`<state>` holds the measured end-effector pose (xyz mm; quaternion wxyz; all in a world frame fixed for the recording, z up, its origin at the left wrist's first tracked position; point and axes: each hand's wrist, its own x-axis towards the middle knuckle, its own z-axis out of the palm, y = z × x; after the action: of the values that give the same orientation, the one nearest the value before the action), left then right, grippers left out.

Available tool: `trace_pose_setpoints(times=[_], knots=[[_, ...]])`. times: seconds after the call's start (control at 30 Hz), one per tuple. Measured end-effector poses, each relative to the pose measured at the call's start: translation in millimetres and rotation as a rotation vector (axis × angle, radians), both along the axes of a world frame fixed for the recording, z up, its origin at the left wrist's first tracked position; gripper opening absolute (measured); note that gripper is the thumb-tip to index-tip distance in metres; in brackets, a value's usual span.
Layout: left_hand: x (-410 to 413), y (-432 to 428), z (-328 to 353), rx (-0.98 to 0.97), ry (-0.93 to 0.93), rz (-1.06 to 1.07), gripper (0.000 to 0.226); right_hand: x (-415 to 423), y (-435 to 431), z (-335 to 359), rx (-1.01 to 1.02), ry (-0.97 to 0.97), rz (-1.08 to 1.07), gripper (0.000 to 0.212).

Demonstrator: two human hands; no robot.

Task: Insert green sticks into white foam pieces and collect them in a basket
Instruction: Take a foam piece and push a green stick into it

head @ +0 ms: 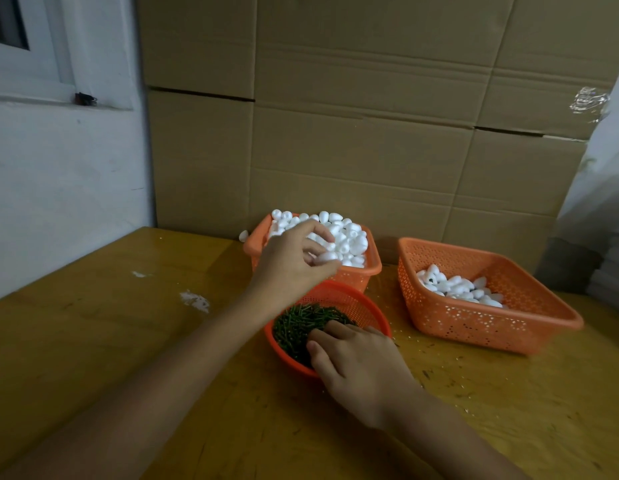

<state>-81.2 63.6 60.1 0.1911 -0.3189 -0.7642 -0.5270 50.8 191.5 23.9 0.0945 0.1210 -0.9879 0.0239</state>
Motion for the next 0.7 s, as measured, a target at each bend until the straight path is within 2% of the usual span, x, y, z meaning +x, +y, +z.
trace_pose_setpoints(times=[0.13,0.27,0.37,0.47,0.6,0.7], knots=[[11,-6,-30,-0.125,0.001,-0.102,0.015,1,0,-1,0.008,0.023,-0.005,0.044],[13,-17,-47,-0.250,0.073,-0.097,0.019,2,-3,-3,0.045,0.075,0.005,0.048],[14,-17,-49,-0.221,0.068,-0.103,0.019,3,-1,-3,0.004,0.067,0.030,0.046],[13,-16,-48,-0.168,0.035,-0.129,0.014,2,3,-2,-0.075,0.096,0.048,0.036],[13,-19,-46,-0.096,-0.010,-0.172,0.016,-1,8,-2,-0.235,0.102,0.078,0.017],[12,-21,-44,-0.054,-0.053,-0.193,0.014,-5,12,0,-0.395,0.075,0.078,0.016]])
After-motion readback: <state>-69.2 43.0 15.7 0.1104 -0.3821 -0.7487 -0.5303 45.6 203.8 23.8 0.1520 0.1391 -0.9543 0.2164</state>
